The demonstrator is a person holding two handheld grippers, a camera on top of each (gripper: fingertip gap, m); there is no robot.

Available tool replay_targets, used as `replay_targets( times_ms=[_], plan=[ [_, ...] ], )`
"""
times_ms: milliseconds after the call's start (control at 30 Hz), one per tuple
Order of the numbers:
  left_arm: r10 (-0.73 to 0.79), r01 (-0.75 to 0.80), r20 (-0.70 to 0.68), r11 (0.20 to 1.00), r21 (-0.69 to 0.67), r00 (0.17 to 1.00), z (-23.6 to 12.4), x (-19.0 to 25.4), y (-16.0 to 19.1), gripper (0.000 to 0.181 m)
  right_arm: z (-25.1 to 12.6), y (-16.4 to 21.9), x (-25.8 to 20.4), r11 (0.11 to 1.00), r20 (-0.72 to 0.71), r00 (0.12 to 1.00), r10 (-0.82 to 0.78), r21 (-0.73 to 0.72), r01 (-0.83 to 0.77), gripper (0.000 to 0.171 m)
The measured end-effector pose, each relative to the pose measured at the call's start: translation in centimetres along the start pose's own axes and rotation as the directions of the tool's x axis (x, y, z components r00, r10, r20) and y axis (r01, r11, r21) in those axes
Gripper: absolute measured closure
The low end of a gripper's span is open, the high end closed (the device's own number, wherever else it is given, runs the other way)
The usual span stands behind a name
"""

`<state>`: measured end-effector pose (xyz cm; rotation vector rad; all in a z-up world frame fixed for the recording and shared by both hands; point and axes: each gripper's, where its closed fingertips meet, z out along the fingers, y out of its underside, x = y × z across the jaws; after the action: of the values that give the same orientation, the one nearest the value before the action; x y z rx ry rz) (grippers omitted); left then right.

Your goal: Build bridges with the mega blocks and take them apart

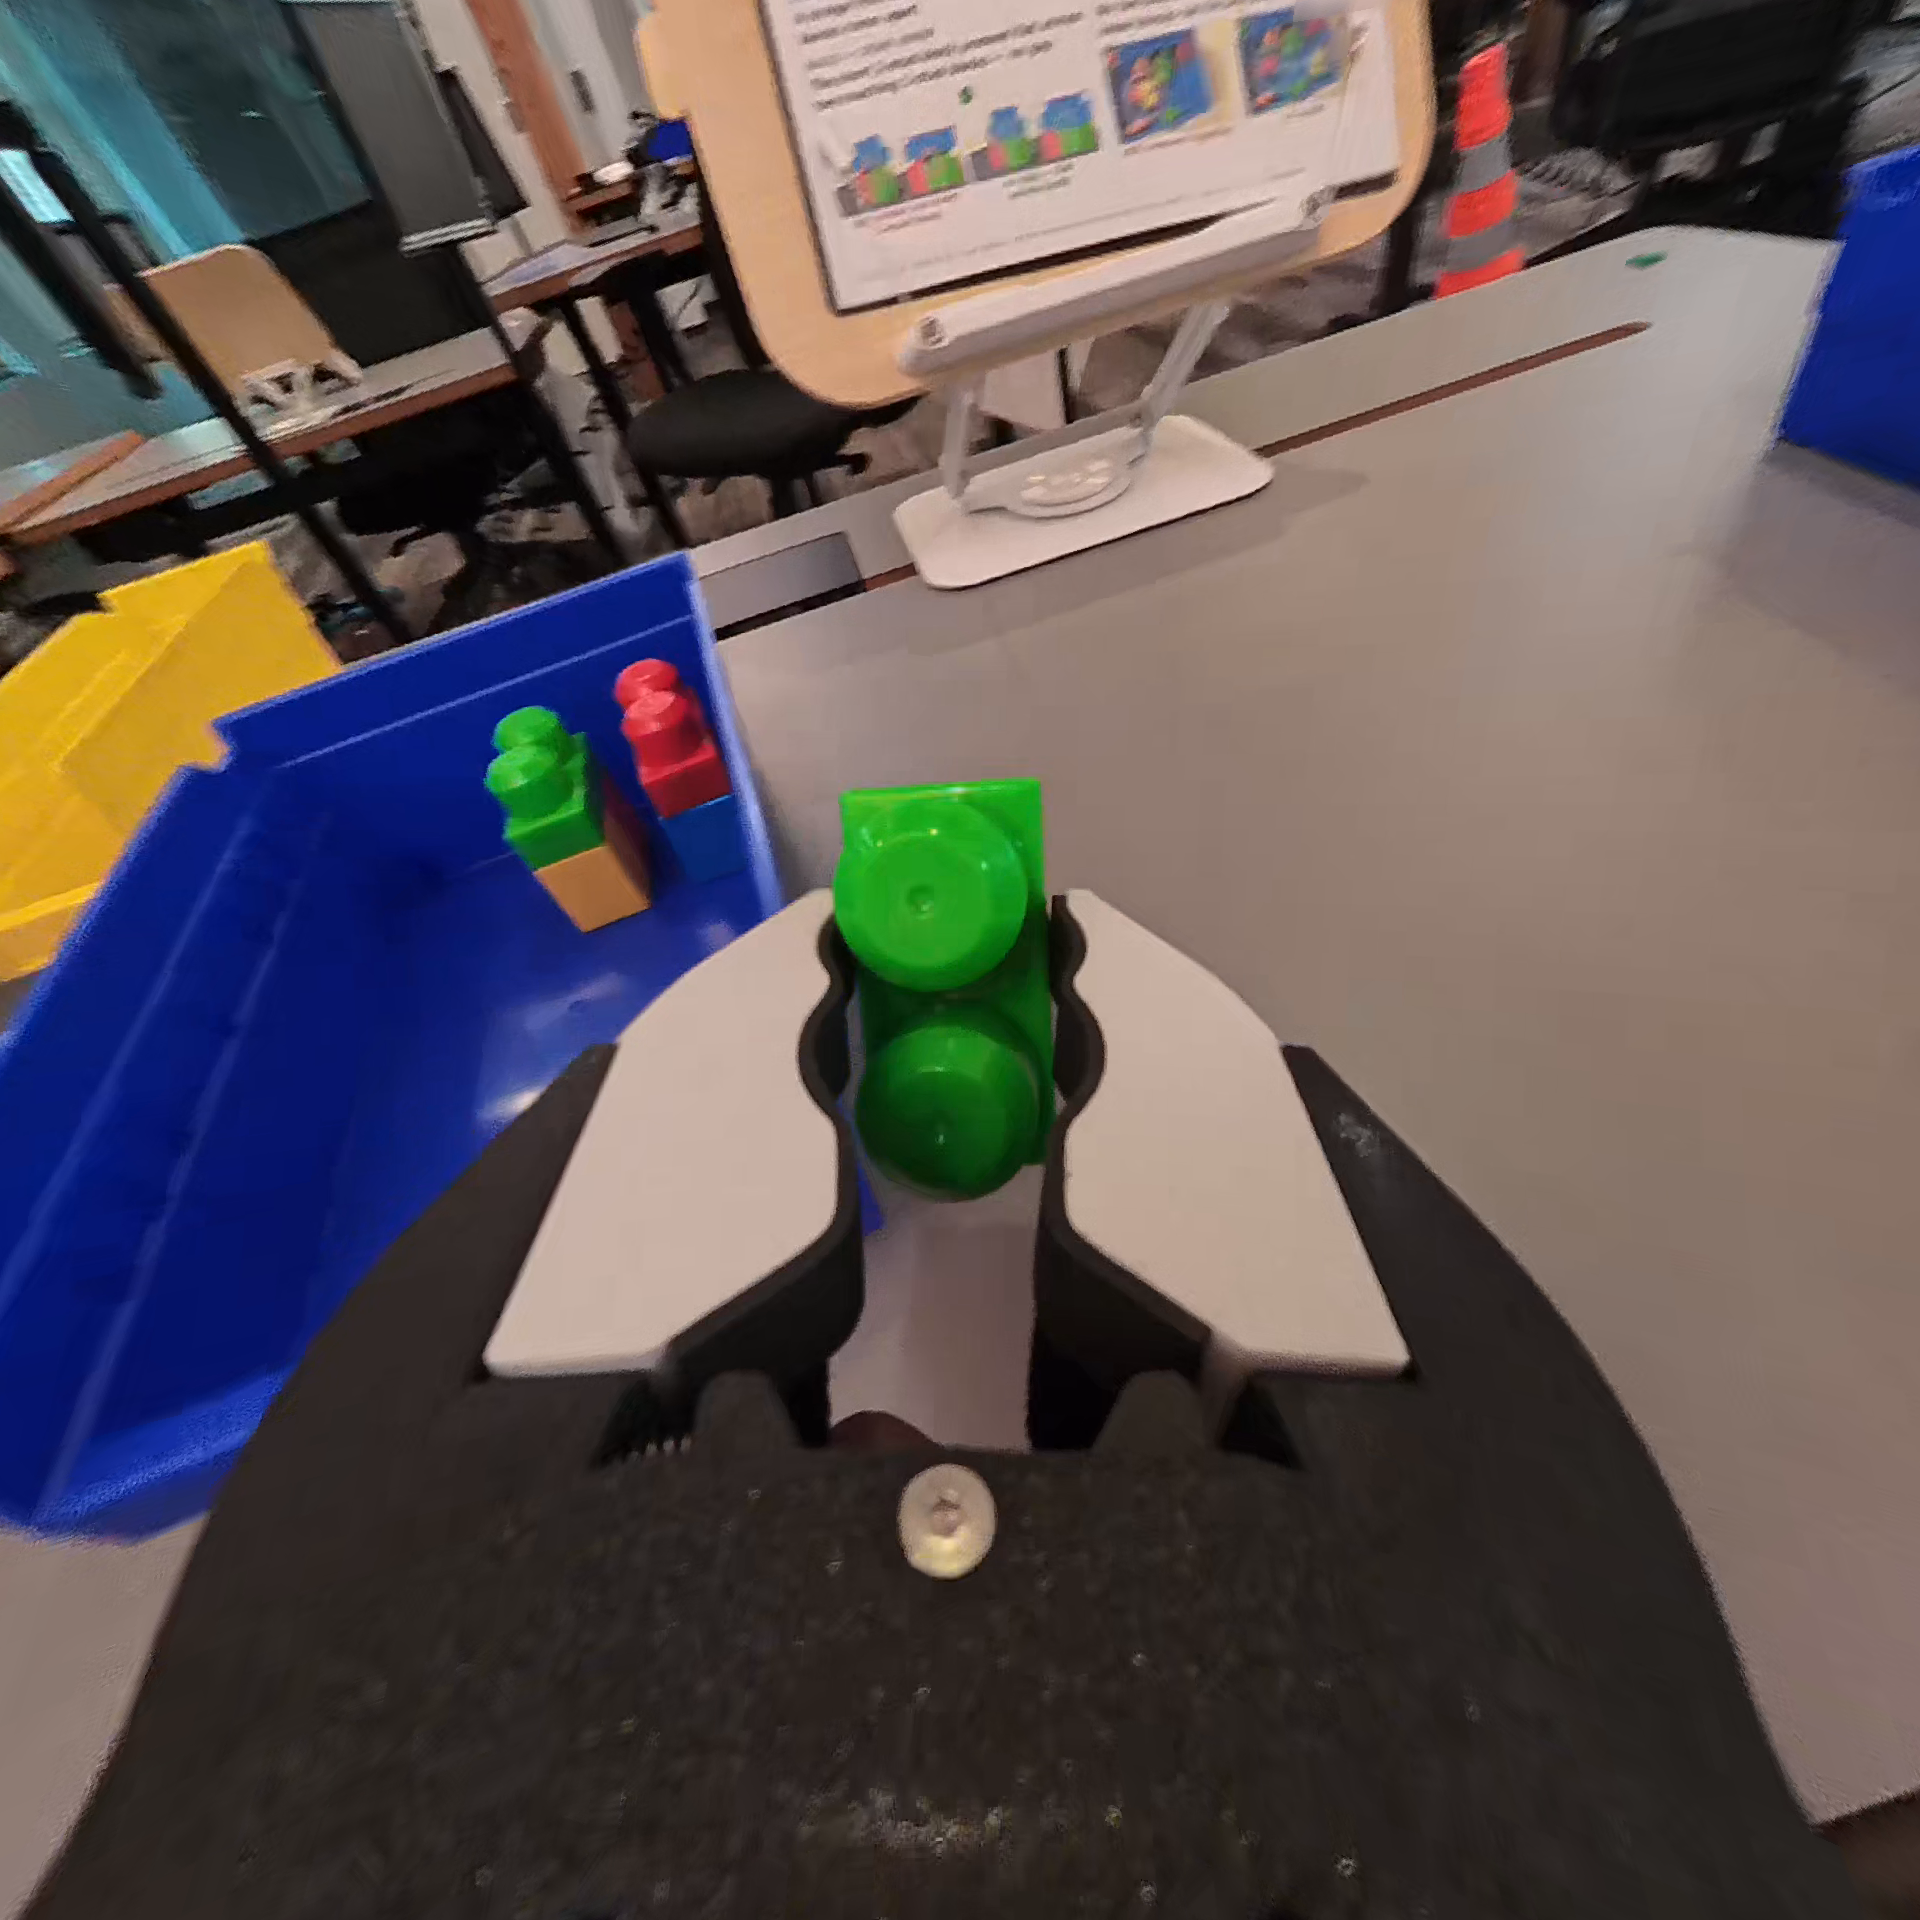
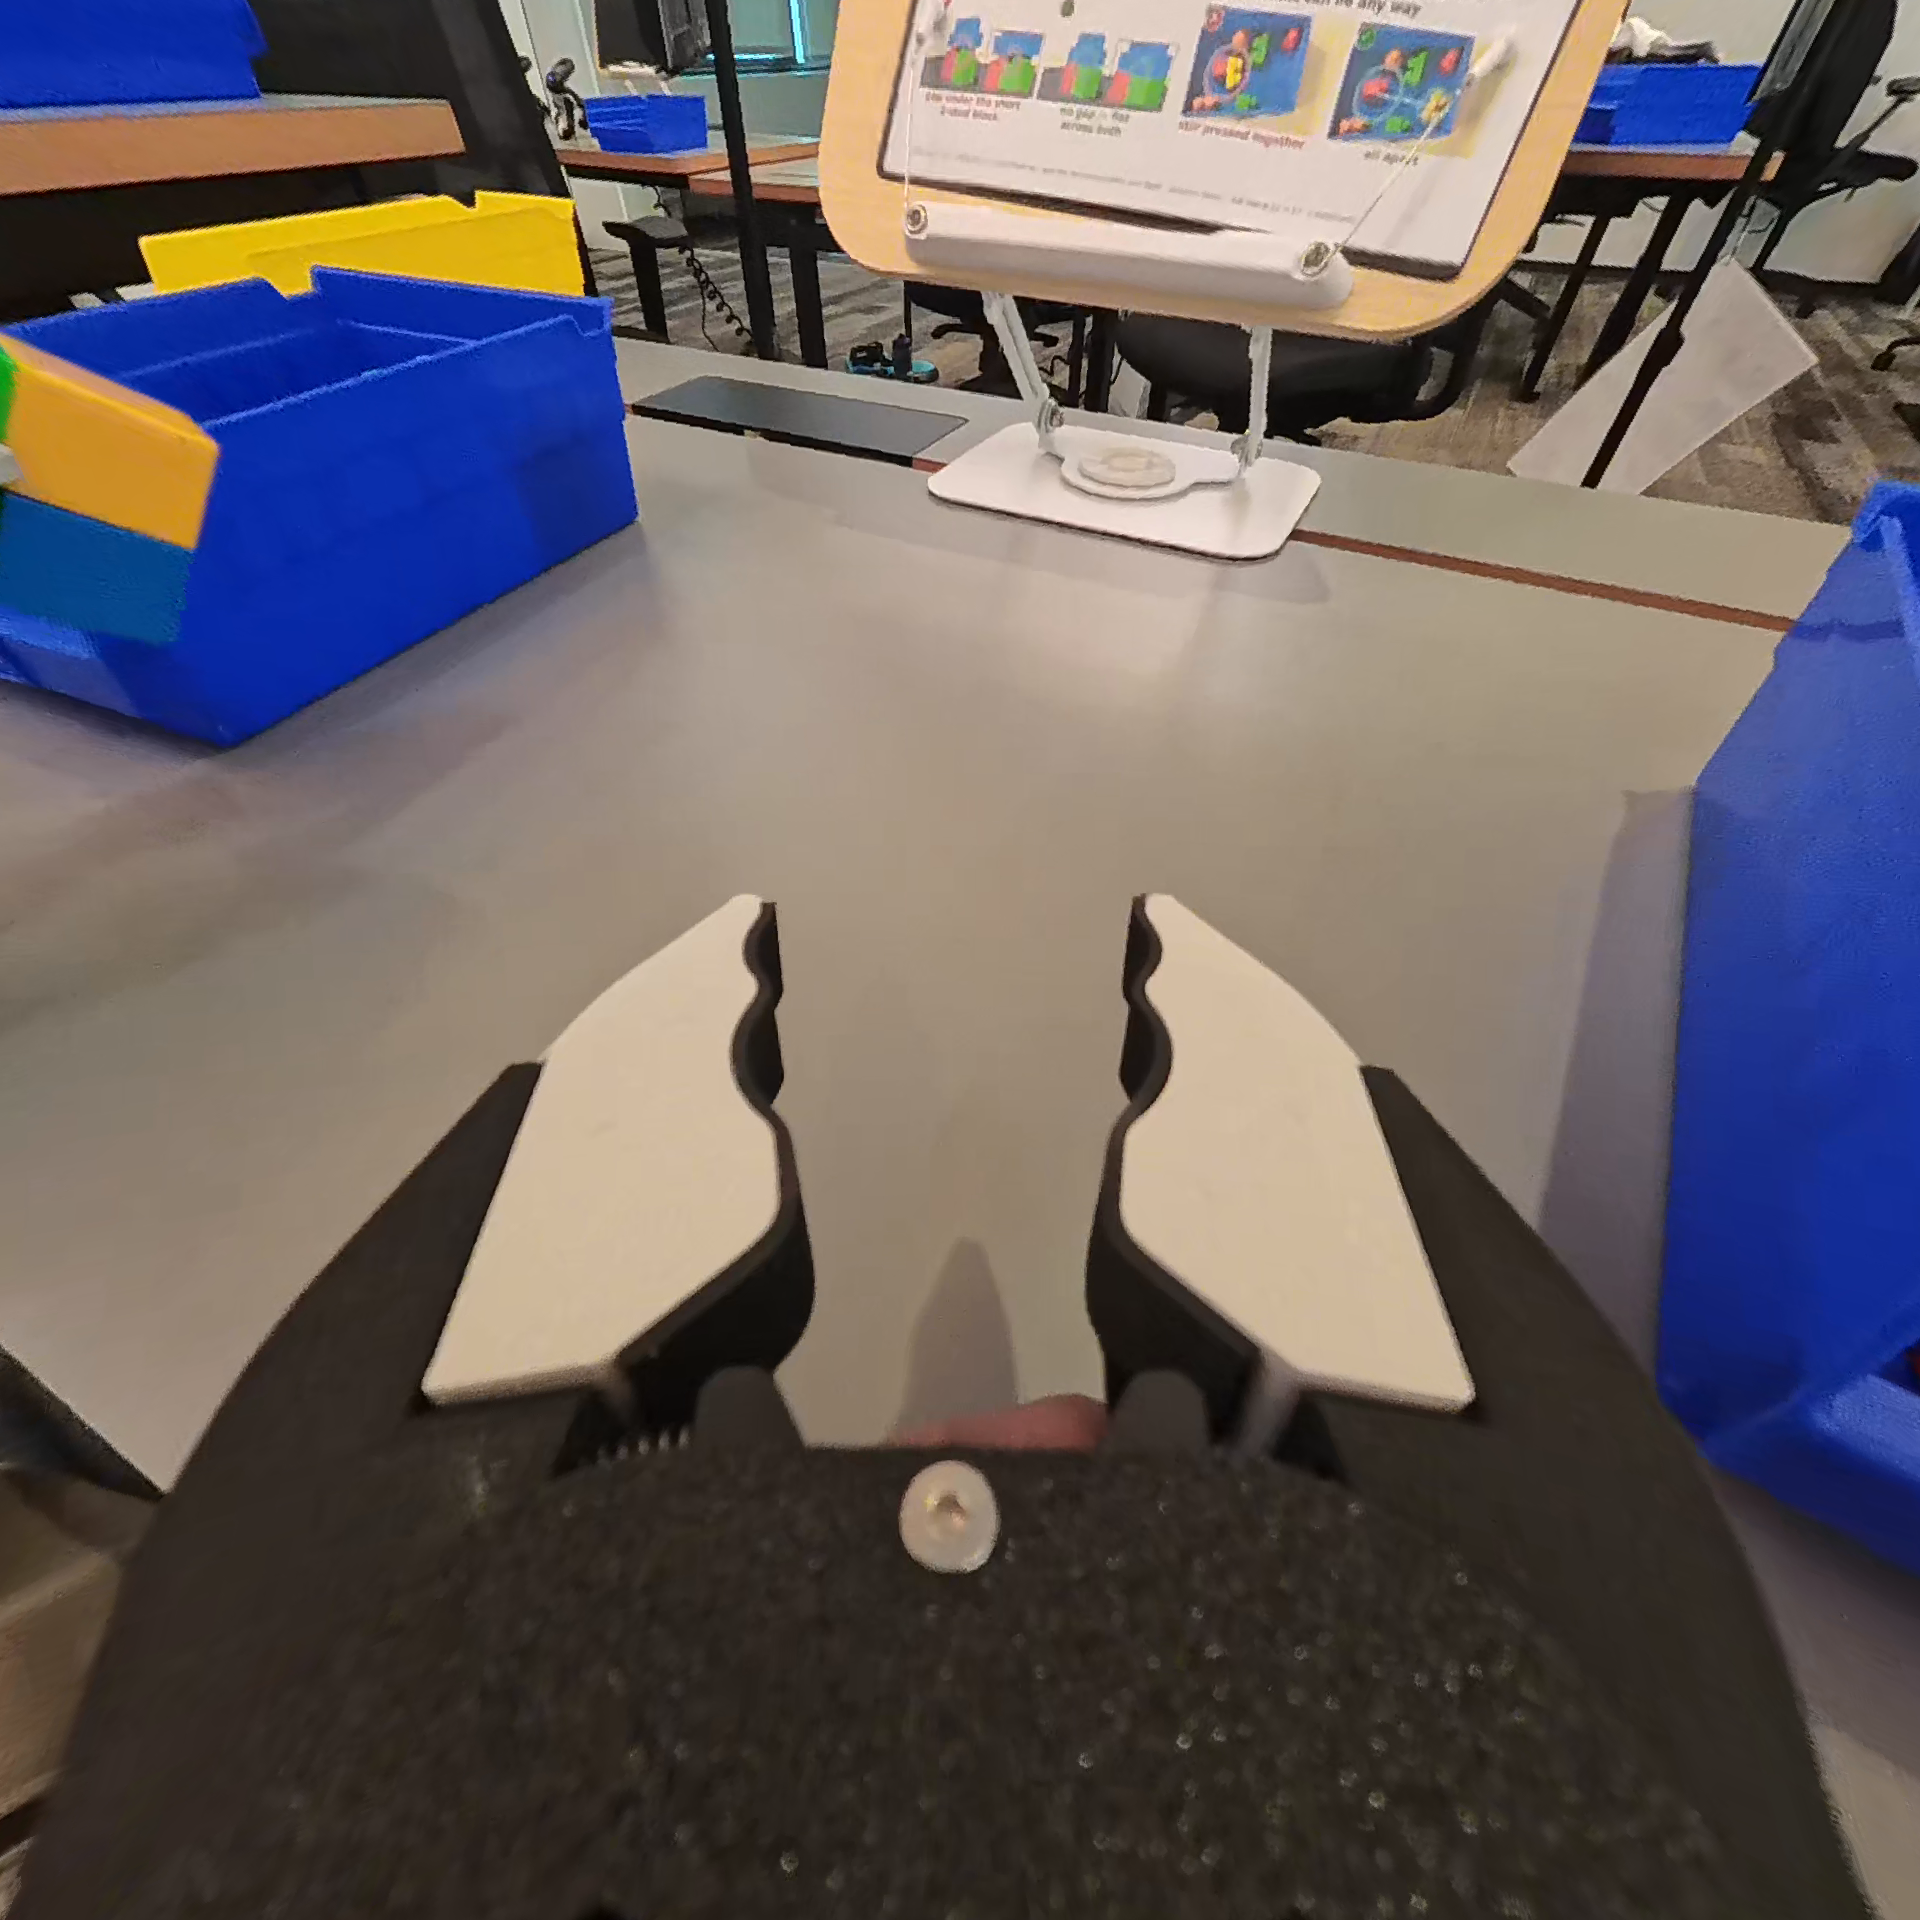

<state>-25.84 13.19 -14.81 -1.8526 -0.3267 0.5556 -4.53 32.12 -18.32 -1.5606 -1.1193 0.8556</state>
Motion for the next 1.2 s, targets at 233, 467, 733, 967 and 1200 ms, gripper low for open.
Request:
replay_targets(
  times_ms=[233, 467, 733, 967, 1200],
  plan=[
    [-0.139, 0.238, -0.612, 0.968, 0.084, 0.779, 1.8, 7.2, -5.1, 0.146, 0.9, -4.7, -4.7, 0.997, 0.446, 0.895, 0.0, 0.065, -0.033, 0.113],
    [-0.156, 0.415, -0.934, 0.91, -0.009, 0.321, 0.1, 14.0, -7.8, 0.146, 2.5, -8.0, -9.0, 0.984, 0.724, 0.686, 0.071, 0.061, -0.166, 0.107],
    [-0.169, 0.436, -0.96, 0.898, -0.057, 0.222, -0.5, 16.2, -7.1, 0.146, 1.8, -7.5, -10.1, 0.94, 0.836, 0.513, 0.196, -0.012, -0.34, 0.136],
    [-0.111, 0.361, -0.962, 0.932, -0.015, 0.249, -1.5, 16.4, -6.7, 0.146, 0.8, -7.2, -10.4, 0.954, 0.868, 0.471, 0.158, -0.011, -0.3, 0.137],
    [-0.107, 0.359, -0.87, 0.93, 0.085, 0.482, -0.4, 9.6, -7.2, 0.146, -0.9, -7.4, -2.6, 0.954, 0.743, 0.652, 0.151, 0.063, -0.293, 0.137]
  ],
)
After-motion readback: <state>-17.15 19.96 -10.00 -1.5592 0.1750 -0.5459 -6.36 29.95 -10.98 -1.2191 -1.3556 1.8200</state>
